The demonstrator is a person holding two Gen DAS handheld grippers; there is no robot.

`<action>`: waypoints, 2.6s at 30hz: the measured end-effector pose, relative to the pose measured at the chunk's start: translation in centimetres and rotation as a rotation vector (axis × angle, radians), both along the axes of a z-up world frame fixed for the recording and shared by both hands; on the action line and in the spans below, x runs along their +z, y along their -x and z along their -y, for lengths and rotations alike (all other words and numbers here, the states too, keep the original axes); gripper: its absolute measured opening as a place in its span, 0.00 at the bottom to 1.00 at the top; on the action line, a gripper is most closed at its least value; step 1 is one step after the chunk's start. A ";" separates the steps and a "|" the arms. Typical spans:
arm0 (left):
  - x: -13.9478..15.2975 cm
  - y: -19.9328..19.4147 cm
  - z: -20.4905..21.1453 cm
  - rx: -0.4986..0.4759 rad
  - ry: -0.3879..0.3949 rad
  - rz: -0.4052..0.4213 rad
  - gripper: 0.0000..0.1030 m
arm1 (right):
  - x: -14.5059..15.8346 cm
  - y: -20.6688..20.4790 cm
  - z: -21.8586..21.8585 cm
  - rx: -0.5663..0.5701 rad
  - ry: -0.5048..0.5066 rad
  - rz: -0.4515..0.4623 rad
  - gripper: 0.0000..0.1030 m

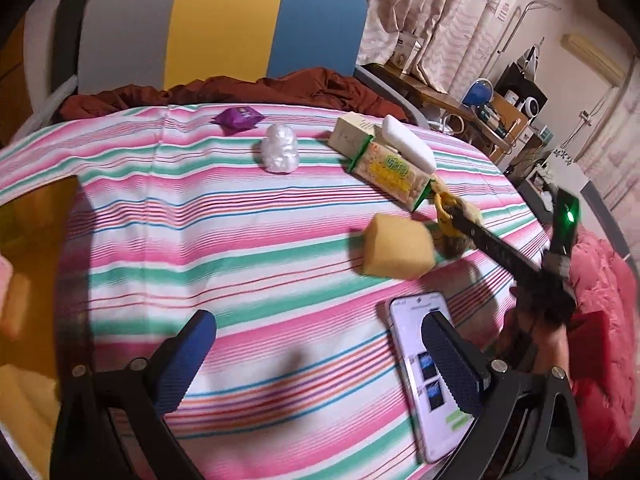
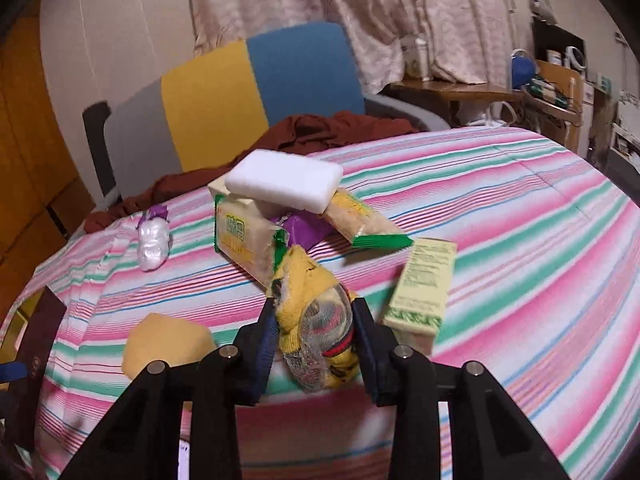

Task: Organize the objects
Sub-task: 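Grasp the yellow cloth bundle with the right tool, then grasp a third yellow sponge with the left tool while the right tool holds the cloth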

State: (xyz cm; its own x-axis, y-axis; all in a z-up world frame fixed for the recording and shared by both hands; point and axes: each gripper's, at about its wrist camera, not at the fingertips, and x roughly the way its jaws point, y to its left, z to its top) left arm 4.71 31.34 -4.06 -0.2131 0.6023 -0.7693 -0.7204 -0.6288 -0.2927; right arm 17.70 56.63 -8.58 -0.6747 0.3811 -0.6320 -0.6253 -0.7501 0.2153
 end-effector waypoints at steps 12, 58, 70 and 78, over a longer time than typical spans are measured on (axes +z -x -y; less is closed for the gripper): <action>-0.5 -0.3 -11.1 -0.144 0.047 -0.055 1.00 | -0.5 -1.3 0.8 -0.103 -0.047 -0.037 0.35; -4.0 0.2 -7.3 -0.132 -0.034 -0.144 1.00 | -0.7 -0.6 2.7 -0.122 -0.156 0.011 0.35; -4.8 -0.1 -11.3 -0.253 0.028 -0.148 0.80 | -0.8 -0.9 2.5 -0.121 -0.138 -0.001 0.35; -4.6 -0.4 -9.5 -0.242 0.005 -0.104 0.64 | -0.8 -0.9 2.5 -0.122 -0.139 -0.001 0.35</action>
